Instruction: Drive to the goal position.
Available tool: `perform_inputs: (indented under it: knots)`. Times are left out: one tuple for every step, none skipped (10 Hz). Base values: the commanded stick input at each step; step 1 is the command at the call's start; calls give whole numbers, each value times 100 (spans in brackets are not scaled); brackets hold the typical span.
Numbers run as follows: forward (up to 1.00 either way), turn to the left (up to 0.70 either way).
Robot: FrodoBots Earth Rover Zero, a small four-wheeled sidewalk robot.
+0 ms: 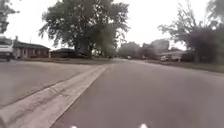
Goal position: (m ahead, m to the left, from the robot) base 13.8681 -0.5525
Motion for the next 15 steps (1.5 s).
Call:
perform_inputs:
  knots:
    - [100, 0]
    - [100, 0]
    - [100, 0]
    - [100, 0]
    - [100, 0]
    - [100, 0]
    - [100, -11]
    - [100, -23]
    - [100, -35]
    - [100, -40]
    - [100, -40]
    - [100, -35]
    - [100, -25]
    - [100, -16]
    - [100, -4]
